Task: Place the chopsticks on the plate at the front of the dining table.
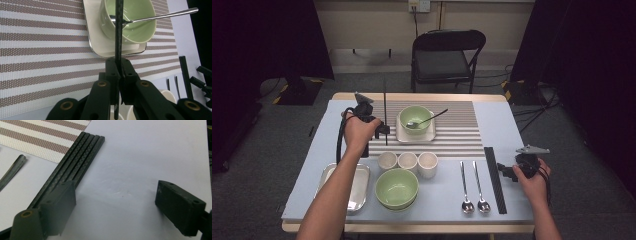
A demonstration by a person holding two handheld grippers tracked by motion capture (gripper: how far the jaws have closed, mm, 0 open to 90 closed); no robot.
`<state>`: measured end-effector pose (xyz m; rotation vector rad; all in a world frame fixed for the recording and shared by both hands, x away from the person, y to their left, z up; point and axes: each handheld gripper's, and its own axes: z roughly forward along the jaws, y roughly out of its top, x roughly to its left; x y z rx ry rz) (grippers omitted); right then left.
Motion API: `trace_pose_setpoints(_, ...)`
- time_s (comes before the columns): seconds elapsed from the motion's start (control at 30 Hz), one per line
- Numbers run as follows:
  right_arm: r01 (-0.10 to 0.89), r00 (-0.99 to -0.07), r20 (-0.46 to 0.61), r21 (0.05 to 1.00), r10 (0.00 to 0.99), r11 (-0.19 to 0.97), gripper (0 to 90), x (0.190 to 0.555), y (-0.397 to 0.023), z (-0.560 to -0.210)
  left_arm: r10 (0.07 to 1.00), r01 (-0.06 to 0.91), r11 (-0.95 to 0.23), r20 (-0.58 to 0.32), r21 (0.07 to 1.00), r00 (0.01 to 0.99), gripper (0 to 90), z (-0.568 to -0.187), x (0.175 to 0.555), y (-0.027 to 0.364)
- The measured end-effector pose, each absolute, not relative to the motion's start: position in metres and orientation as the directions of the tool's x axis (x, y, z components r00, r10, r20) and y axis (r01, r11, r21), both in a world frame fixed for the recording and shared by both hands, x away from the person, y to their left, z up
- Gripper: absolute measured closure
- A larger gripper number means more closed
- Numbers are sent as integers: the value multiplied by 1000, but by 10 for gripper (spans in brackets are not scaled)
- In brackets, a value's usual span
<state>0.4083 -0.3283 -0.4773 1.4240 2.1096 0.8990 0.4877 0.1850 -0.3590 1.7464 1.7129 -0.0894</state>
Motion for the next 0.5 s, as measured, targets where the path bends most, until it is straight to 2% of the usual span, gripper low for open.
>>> trace_pose_setpoints(0.5, 642, -374, 2, 722, 928, 258, 151, 409, -328, -477, 858, 911, 106, -499, 399, 118, 868, -365, 496, 181)
